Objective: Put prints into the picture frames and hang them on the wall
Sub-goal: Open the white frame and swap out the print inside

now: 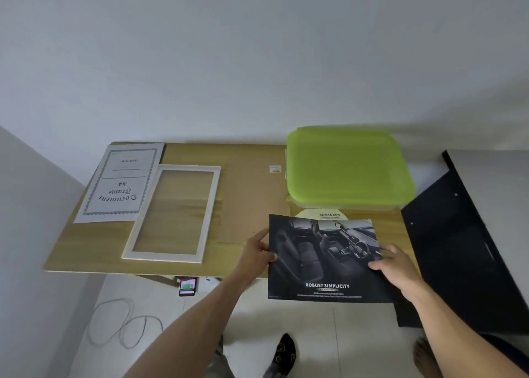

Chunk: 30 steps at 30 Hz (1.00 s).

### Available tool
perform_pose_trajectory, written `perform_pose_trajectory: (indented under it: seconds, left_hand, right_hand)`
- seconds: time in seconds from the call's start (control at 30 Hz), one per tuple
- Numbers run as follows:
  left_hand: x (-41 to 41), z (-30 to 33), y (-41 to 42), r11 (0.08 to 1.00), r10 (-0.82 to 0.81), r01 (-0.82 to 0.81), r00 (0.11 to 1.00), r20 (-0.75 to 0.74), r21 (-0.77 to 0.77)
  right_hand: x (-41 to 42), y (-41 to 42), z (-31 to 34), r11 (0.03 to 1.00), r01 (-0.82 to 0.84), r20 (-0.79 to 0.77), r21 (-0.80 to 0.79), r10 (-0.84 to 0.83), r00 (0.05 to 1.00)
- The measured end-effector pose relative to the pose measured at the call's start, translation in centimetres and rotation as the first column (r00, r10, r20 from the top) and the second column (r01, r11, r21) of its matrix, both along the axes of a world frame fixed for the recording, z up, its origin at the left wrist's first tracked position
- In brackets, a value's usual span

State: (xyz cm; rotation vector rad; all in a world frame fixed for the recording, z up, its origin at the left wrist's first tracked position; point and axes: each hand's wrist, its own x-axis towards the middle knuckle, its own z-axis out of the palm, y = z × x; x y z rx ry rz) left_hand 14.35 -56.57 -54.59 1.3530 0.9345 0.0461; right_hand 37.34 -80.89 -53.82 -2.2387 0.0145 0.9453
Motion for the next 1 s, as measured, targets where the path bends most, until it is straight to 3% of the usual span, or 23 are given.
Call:
perform_pose_trajectory:
  seconds: [0.2, 0.33, 0.43, 0.53, 0.63, 0.73, 1.0]
  left_hand:
    - [6.4, -0.7, -2.8, 0.982, -0.1, 0.111, 0.992, -0.074, 0.156]
    - [8.0, -0.8, -4.5, 0.956, -0.023, 0.062, 0.991, -0.136, 0.286]
    - [7.6, -1.0, -5.5, 0.808, -0.056, 0.217, 0.954, -0.295, 0.548]
    - [7.0, -1.1, -6.4, 0.606, -0.171, 0.407, 0.906, -0.387, 0.683]
    - [7.1, -2.0, -6.6, 0.454, -0.361, 0.625, 0.781, -0.51, 0.635]
    - [7.1, -2.9, -6.4, 0.399, -0.421, 0.733, 0.681, -0.599, 0.552]
    - [7.6, -3.4, -6.3, 0.389, -0.443, 0.732, 0.681, -0.583, 0.559]
  right_hand:
    - [3.7, -2.2, -0.5, 0.991, 0.025, 0.183, -0.135, 0.0, 0.983]
    - [4.5, -2.1, -1.1, 0.983, -0.042, 0.265, -0.177, 0.089, 0.96]
    - [4.0, -1.7, -1.6, 0.933, -0.151, 0.36, -0.328, 0.271, 0.893]
    - [2.9, -1.5, -2.8, 0.845, -0.295, 0.404, -0.445, 0.484, 0.777]
    - [2.0, -0.8, -3.4, 0.802, -0.374, 0.327, -0.465, 0.548, 0.77]
    - [1.8, -0.7, -3.5, 0.817, -0.347, 0.326, -0.461, 0.52, 0.79]
    - [2.4, -0.9, -3.5, 0.825, -0.339, 0.326, -0.452, 0.506, 0.798]
